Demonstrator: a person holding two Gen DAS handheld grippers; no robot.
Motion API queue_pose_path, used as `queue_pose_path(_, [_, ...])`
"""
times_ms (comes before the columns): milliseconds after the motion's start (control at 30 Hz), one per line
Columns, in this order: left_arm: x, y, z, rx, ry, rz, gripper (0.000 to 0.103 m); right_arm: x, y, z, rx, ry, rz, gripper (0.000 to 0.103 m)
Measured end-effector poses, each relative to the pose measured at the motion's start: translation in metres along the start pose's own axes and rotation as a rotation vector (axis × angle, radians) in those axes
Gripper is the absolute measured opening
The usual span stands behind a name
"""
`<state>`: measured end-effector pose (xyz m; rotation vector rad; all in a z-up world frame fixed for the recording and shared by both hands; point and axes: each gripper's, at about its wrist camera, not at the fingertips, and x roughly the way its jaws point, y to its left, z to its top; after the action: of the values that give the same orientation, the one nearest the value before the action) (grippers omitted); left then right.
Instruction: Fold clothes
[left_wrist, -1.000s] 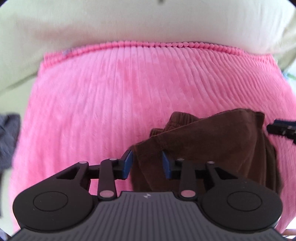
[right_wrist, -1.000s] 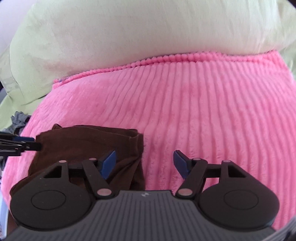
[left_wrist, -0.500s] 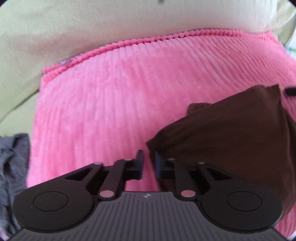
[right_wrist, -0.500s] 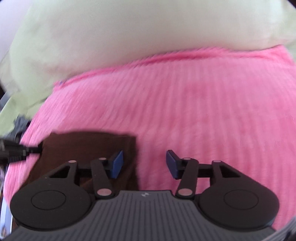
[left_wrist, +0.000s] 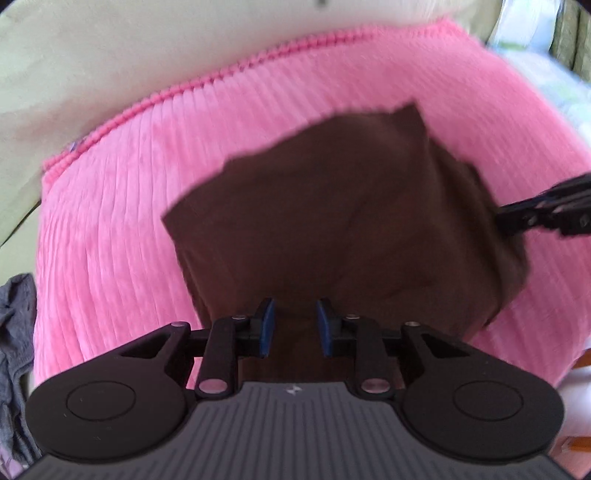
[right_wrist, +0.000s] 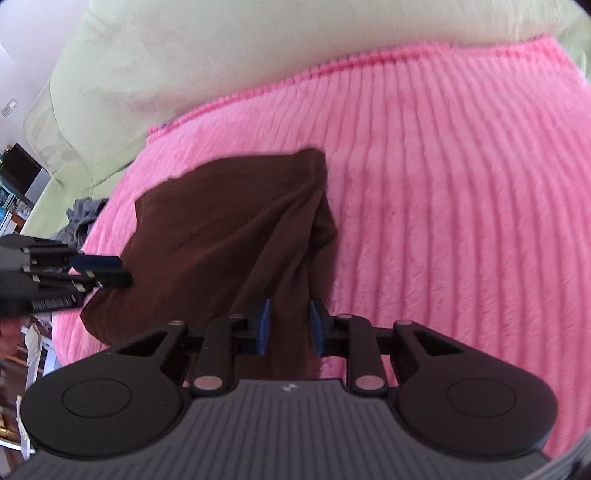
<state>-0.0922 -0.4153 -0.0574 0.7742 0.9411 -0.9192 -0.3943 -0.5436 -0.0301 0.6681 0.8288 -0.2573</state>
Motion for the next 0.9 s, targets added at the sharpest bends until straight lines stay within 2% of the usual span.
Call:
queue_pose_path(67, [0.006,0.005,-0.008,-0.028,0.000,0.036,0.036,-0.005,0.000,-0.006,-0.007,-0.019,0.001,0.003])
queue_pose_path(133, [0.010,0.011,-0.013,-0.046,0.002,0.060,0.038,-0.021,-0.012,-0.011,0.085,-0.070,0.023,0.003])
queue_pose_path(167, [0.012,0.012,-0.013,-0.048,0.007,0.069,0.038,-0.020,-0.019,-0.014,0.124,-0.055,0.007,0.002])
queue_pose_path(233, [0.010,0.012,-0.012,-0.035,0.015,0.091,0.038,-0.016,-0.027,-0.017,0.158,-0.020,-0.035,0.011])
queue_pose_path(367, [-0.011,0.010,0.000,0.029,-0.023,0.174,0.035,-0.028,-0.022,-0.006,0.111,-0.048,-0.113,0.027])
queue_pose_path(400, [-0.019,0.009,0.005,0.038,-0.045,0.171,0.035,-0.036,-0.015,0.000,0.059,-0.083,-0.153,0.027])
queue_pose_path(433, [-0.023,0.008,0.009,0.045,-0.060,0.159,0.035,-0.042,-0.009,0.005,0.012,-0.117,-0.152,0.027])
queue_pose_path(467, [-0.026,0.004,0.014,0.064,-0.081,0.140,0.035,-0.040,-0.003,0.010,-0.031,-0.125,-0.131,0.022])
queue_pose_path(500, [-0.026,-0.004,0.022,0.096,-0.107,0.113,0.036,-0.035,0.004,0.015,-0.076,-0.123,-0.110,0.011])
queue_pose_path(533, [-0.022,-0.011,0.027,0.123,-0.126,0.096,0.038,-0.031,0.010,0.021,-0.120,-0.121,-0.088,0.007])
queue_pose_path(633, [-0.003,-0.025,0.041,0.174,-0.157,0.074,0.039,-0.001,0.027,0.037,-0.265,-0.103,-0.055,0.005])
queue_pose_path(700, [0.017,-0.020,0.048,0.165,-0.146,0.099,0.042,0.025,0.025,0.046,-0.299,-0.084,-0.071,0.005])
queue_pose_path(767, [0.037,-0.008,0.054,0.140,-0.132,0.126,0.042,0.044,0.013,0.057,-0.312,-0.080,-0.132,0.005])
queue_pose_path(833, [0.040,0.009,0.055,0.102,-0.130,0.139,0.042,0.043,0.002,0.062,-0.294,-0.109,-0.182,0.004])
queue_pose_path(900, [0.029,0.024,0.049,0.085,-0.127,0.203,0.041,0.023,-0.006,0.064,-0.267,-0.158,-0.226,0.009])
